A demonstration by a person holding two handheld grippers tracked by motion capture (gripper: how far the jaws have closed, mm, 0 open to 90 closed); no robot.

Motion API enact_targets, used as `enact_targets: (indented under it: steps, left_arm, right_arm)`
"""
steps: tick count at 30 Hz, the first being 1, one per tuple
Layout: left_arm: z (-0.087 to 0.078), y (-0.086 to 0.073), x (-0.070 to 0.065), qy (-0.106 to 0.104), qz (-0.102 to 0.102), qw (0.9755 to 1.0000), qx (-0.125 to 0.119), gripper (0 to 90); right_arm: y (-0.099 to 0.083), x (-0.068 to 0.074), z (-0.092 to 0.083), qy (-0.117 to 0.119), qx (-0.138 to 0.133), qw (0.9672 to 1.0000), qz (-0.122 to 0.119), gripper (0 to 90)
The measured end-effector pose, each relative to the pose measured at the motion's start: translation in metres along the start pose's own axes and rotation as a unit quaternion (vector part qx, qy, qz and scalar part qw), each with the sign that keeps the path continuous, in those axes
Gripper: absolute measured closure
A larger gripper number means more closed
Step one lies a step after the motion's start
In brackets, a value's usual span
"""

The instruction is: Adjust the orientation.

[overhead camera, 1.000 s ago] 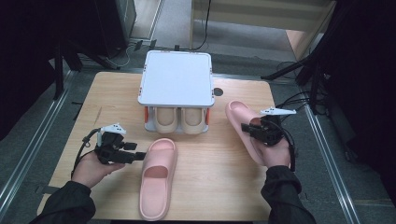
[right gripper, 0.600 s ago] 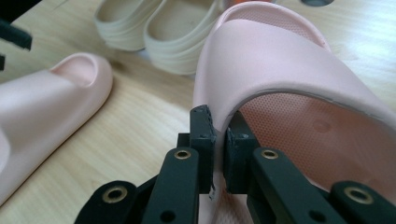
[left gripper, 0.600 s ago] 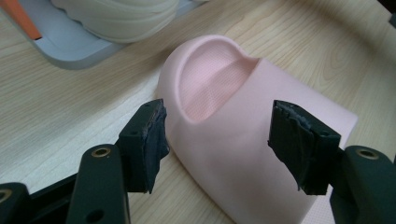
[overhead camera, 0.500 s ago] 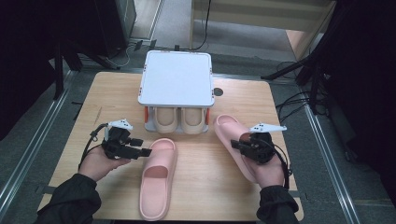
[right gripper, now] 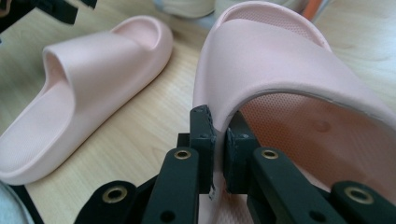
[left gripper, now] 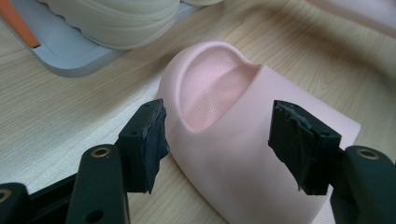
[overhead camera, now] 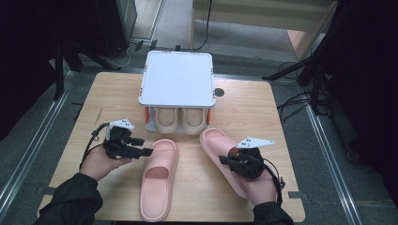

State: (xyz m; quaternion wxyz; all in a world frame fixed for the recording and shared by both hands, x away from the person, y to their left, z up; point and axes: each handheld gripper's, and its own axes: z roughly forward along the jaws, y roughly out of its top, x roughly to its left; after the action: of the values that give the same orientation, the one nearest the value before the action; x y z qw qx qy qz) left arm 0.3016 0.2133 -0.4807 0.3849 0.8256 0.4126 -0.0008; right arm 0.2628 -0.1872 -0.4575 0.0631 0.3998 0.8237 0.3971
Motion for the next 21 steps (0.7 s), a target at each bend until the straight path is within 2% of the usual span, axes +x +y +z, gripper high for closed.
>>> enact_targets:
  steps: [3,8,11,15,16,17,21]
  left_arm:
    - [-0.002,-0.001,-0.001,0.0,0.019,0.9998,-0.008,41.0]
    - [-0.003,-0.003,-0.001,-0.003,0.015,0.9999,-0.003,51.5]
    - [-0.004,-0.006,-0.001,0.0,0.023,0.9997,-0.001,56.6]
    - [-0.007,-0.012,-0.001,0.003,0.032,0.9995,-0.002,57.7]
    - [-0.007,-0.012,-0.001,0.003,0.032,0.9995,-0.002,57.6]
    - [-0.007,-0.014,-0.001,0.005,0.03,0.9995,-0.003,57.5]
    - [-0.008,-0.018,0.0,0.007,0.027,0.9996,0.001,57.1]
  right_arm:
    - [-0.003,0.006,0.007,0.005,0.009,0.9999,-0.005,85.3]
    - [-0.006,0.015,0.022,0.012,0.028,0.9994,-0.015,85.3]
    - [-0.006,0.02,0.03,0.016,0.04,0.9988,-0.023,85.2]
    - [-0.005,0.025,0.042,0.022,0.052,0.9978,-0.035,85.1]
    - [-0.005,0.025,0.042,0.022,0.052,0.9978,-0.035,85.1]
    - [-0.006,0.029,0.048,0.017,0.059,0.997,-0.048,85.0]
    - [-0.006,0.033,0.055,0.018,0.065,0.9963,-0.054,84.5]
